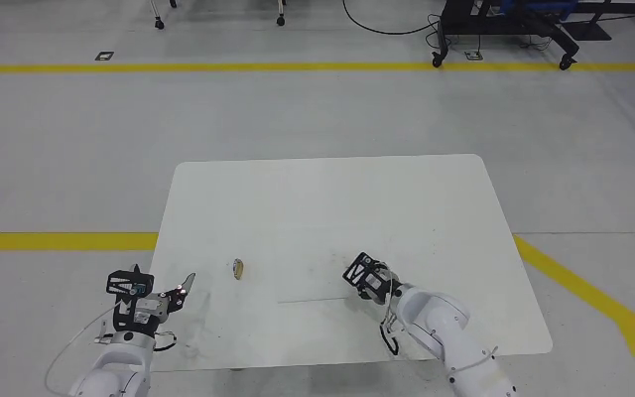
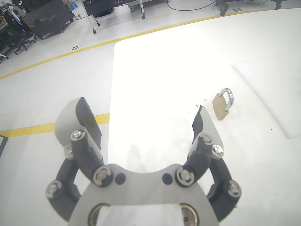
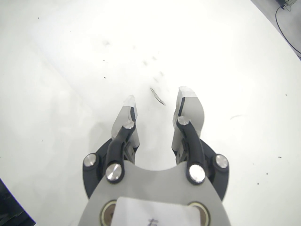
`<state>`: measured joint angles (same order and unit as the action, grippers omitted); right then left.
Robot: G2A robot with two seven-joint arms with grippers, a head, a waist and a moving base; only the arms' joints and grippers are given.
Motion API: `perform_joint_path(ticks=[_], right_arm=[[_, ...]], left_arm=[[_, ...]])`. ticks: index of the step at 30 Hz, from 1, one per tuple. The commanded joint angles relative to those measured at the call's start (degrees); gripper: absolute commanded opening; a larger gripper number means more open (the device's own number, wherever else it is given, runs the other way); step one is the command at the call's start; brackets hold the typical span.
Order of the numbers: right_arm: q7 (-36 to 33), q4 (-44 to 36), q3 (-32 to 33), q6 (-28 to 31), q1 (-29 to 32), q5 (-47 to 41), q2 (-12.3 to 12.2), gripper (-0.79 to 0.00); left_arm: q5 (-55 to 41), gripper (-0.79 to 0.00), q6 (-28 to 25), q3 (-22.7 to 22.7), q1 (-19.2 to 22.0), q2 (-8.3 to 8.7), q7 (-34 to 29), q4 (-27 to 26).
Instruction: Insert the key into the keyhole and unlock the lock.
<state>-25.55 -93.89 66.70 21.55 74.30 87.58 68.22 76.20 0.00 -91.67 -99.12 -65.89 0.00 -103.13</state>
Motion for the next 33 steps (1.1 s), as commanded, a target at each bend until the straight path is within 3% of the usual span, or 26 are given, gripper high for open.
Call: perform_joint_path(ticks=[1, 2, 6, 9, 21, 25, 30, 33], right_arm=[[-0.2, 0.4, -0.6, -0.1, -0.5, 0.1, 0.1, -0.462], [-0.2, 0.7, -0.8, -0.1, -0.8, 0.1, 0.2, -0.554], [-1.8, 2.3, -1.8, 0.7, -2.3, -0.2, 0.4, -0.720], [-2.3, 3.1, -2.0, 0.9, -3.0, -0.7, 0.5, -0.785], [-1.4, -0.7, 3.2, 5.6, 0.2, -5.1, -0.5, -0.785], [-4.0, -0.1, 5.2, 7.8, 0.7, -13.3, -0.7, -0.785], [-10.4, 3.1, 7.3, 9.0, -1.4, -31.9, -0.4, -0.785], [-12.2, 2.5, 7.7, 7.3, -2.7, -29.8, -0.6, -0.785]], left_arm=[[0.0, 0.000, 0.0, 0.0, 0.0, 0.00, 0.0, 0.0], [0.0, 0.000, 0.0, 0.0, 0.0, 0.00, 0.0, 0.0], [0.0, 0.000, 0.0, 0.0, 0.0, 0.00, 0.0, 0.0], [0.0, 0.000, 0.0, 0.0, 0.0, 0.00, 0.0, 0.0], [0.0, 0.000, 0.0, 0.0, 0.0, 0.00, 0.0, 0.0], [0.0, 0.000, 0.0, 0.0, 0.0, 0.00, 0.0, 0.0], [0.0, 0.000, 0.0, 0.0, 0.0, 0.00, 0.0, 0.0], [0.0, 0.000, 0.0, 0.0, 0.0, 0.00, 0.0, 0.0]])
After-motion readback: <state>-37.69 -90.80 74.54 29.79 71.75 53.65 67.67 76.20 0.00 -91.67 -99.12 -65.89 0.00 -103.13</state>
